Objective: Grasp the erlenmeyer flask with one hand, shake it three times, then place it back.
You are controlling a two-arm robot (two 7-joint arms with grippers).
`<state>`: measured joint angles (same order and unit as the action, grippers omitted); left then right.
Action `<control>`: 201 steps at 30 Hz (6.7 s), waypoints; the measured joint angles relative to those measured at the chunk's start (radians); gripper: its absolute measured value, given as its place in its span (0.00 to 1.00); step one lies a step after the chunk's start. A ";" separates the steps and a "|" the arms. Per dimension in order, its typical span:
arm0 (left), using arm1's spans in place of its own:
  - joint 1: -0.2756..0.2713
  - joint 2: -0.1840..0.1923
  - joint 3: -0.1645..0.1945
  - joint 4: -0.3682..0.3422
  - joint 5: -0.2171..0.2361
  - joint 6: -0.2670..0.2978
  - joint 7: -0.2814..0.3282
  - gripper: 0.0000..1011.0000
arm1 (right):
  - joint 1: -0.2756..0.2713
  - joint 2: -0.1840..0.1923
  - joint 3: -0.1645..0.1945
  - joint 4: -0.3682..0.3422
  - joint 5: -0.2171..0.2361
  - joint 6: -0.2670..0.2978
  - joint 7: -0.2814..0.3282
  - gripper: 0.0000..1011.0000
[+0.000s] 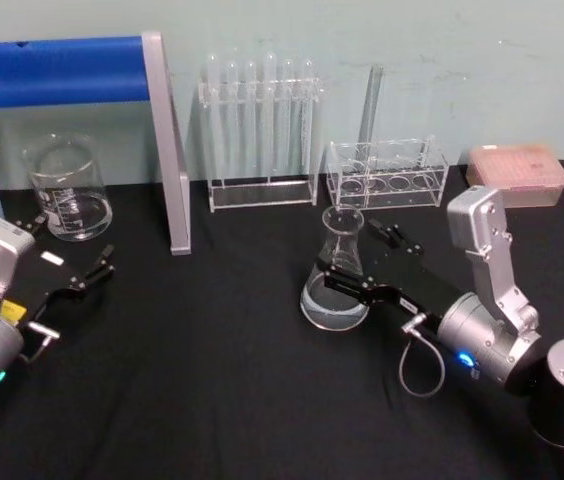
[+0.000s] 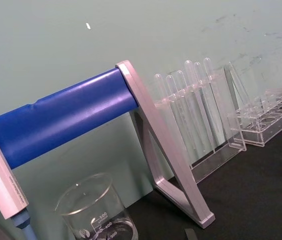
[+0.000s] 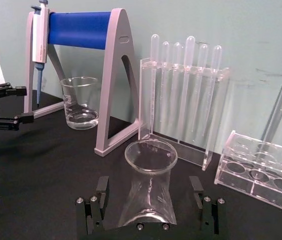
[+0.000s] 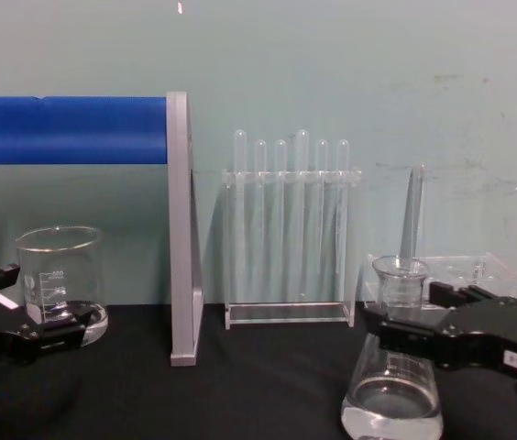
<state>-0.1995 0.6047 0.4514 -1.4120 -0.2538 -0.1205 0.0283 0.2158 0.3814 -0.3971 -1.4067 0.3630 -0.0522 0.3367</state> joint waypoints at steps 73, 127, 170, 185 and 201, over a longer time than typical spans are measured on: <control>0.000 0.000 0.000 0.000 0.000 0.000 0.000 0.99 | 0.048 -0.093 0.038 0.082 -0.079 -0.012 0.018 0.44; 0.000 0.000 0.000 0.000 0.000 0.000 0.000 0.99 | -0.011 -0.116 -0.005 -0.114 -0.086 0.040 0.062 0.44; 0.000 0.000 0.000 0.000 0.000 0.000 0.000 0.99 | 0.051 -0.103 0.064 -0.025 -0.071 0.014 -0.022 0.44; 0.000 0.000 0.000 0.000 0.000 0.000 0.000 0.99 | 0.072 -0.124 0.134 0.023 -0.091 0.012 -0.059 0.44; 0.000 0.000 0.000 0.000 0.000 0.000 0.000 0.99 | 0.074 -0.136 0.163 0.033 -0.110 0.014 -0.059 0.44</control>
<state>-0.1995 0.6047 0.4514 -1.4119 -0.2539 -0.1205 0.0283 0.2902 0.2452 -0.2340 -1.3735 0.2530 -0.0385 0.2779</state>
